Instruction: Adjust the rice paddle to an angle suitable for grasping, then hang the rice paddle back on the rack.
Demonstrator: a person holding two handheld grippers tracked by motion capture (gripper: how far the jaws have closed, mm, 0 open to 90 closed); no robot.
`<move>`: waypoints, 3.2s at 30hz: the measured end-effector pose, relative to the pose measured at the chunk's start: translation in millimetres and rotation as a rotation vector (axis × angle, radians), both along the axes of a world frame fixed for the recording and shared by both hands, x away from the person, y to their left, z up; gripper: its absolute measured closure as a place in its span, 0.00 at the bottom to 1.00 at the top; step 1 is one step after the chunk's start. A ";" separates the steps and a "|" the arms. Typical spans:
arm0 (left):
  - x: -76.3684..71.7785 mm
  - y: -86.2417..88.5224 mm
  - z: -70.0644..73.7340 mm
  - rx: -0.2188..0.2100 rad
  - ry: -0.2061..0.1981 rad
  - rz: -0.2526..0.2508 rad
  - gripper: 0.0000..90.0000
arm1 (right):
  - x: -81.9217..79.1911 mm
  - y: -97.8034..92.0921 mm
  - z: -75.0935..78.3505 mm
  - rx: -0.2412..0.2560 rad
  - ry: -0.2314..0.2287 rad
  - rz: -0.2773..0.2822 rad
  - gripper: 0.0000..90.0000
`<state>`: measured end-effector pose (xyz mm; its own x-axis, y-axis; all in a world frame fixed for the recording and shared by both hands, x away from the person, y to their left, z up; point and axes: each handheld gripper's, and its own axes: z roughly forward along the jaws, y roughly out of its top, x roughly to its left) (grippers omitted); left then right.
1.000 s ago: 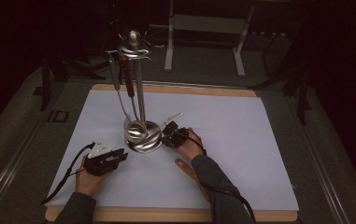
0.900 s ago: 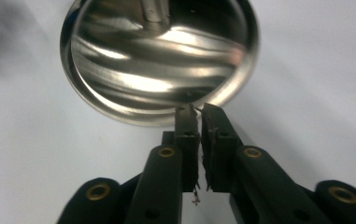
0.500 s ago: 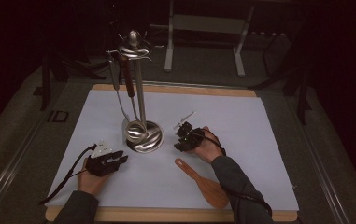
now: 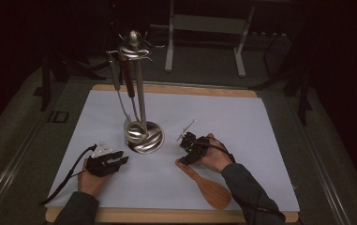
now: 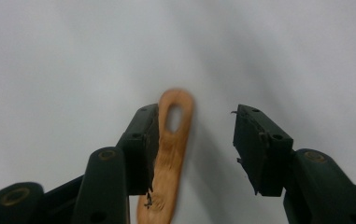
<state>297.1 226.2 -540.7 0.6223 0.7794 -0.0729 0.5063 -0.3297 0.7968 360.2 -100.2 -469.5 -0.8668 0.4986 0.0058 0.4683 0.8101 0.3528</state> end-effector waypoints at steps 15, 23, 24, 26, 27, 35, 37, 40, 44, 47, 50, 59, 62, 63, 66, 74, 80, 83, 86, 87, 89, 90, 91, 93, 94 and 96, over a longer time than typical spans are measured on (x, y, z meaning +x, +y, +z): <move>0.0 -0.1 -0.1 -0.002 0.003 -0.002 0.72 | -25.1 -14.1 -19.6 -0.087 0.110 0.053 0.68; -0.2 -0.4 -0.1 -0.001 0.001 -0.002 0.72 | -32.9 -16.5 -27.9 -0.187 0.125 0.039 0.71; -0.2 -0.4 -0.1 -0.001 0.001 -0.002 0.72 | -32.8 -16.1 -27.7 -0.189 0.127 0.035 0.71; -0.2 -0.4 -0.1 -0.001 0.000 -0.002 0.72 | -32.3 -15.3 -27.3 -0.201 0.127 0.037 0.72; -0.3 -0.4 -0.1 -0.001 -0.001 -0.003 0.72 | -31.0 -13.5 -27.4 -0.209 0.119 0.035 0.72; -0.2 -0.2 0.0 0.000 -0.001 -0.004 0.72 | -18.5 -9.6 -27.9 -0.221 0.092 -0.023 0.73; -0.3 -0.3 0.0 -0.001 -0.001 -0.004 0.72 | -15.0 -9.8 -27.7 -0.221 0.090 -0.030 0.73; -0.3 -0.4 -0.1 -0.001 -0.001 -0.003 0.72 | -0.1 -9.8 -27.1 -0.237 0.068 -0.087 0.73; -0.3 -0.6 -0.1 -0.001 -0.001 -0.002 0.72 | 8.8 -8.7 -27.5 -0.235 0.087 -0.085 0.73; -0.2 -0.5 -0.1 -0.001 0.001 -0.002 0.72 | 15.1 -8.9 -27.7 -0.234 0.133 -0.082 0.72; -0.2 -0.5 -0.1 0.001 0.001 -0.002 0.72 | 19.4 -7.6 -27.7 -0.244 0.166 -0.072 0.72; -0.7 -0.6 0.1 0.003 -0.003 -0.004 0.72 | 21.9 1.3 -27.7 -0.317 0.174 -0.039 0.73; -0.5 -0.6 0.0 0.003 -0.002 -0.003 0.72 | 20.6 0.1 -27.8 -0.308 0.162 -0.037 0.74; -0.5 -0.6 0.0 0.003 -0.002 -0.003 0.72 | 20.6 0.1 -27.8 -0.308 0.162 -0.037 0.74; -0.4 -0.6 0.0 0.003 -0.003 -0.003 0.72 | 19.3 -0.3 -27.5 -0.303 0.158 -0.044 0.74; -0.5 -0.7 0.0 0.001 -0.002 -0.003 0.72 | 18.6 -2.8 -27.4 -0.284 0.145 -0.032 0.74; -0.6 -0.7 0.0 0.002 -0.003 -0.004 0.72 | 17.7 -6.2 -26.8 -0.256 0.142 -0.043 0.74; -0.7 -0.8 0.0 0.003 -0.003 -0.004 0.72 | 16.7 -7.4 -25.6 -0.244 0.139 -0.052 0.74; -0.7 -0.8 0.0 0.003 -0.003 -0.004 0.72 | 16.8 -10.5 -22.5 -0.223 0.122 -0.054 0.74; -0.7 -0.8 0.0 0.003 -0.004 -0.003 0.72 | 16.5 -11.1 -21.5 -0.218 0.124 -0.061 0.74; -0.8 -0.9 0.0 0.002 -0.004 -0.003 0.72 | 16.6 -11.9 -20.9 -0.211 0.121 -0.060 0.74; -0.8 -0.9 0.0 0.002 -0.005 -0.003 0.72 | 16.2 -12.9 -20.4 -0.198 0.115 -0.060 0.74; -0.8 -0.9 0.0 0.002 -0.005 -0.003 0.72 | 16.2 -12.9 -20.4 -0.198 0.115 -0.060 0.74; -0.8 -0.8 0.0 0.002 -0.005 -0.003 0.72 | 15.8 -13.7 -20.4 -0.181 0.105 -0.059 0.74; -0.9 -0.8 0.0 0.002 -0.006 -0.003 0.72 | 15.6 -14.6 -20.4 -0.159 0.096 -0.058 0.74; -0.9 -0.8 0.0 0.003 -0.006 -0.004 0.72 | 15.3 -14.8 -20.2 -0.139 0.095 -0.065 0.74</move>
<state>296.3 225.4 -540.7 0.6259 0.7770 -0.0669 0.4999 -0.3339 0.7991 375.4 -115.0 -489.7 -0.8315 0.5553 0.0133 0.5473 0.8149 0.1908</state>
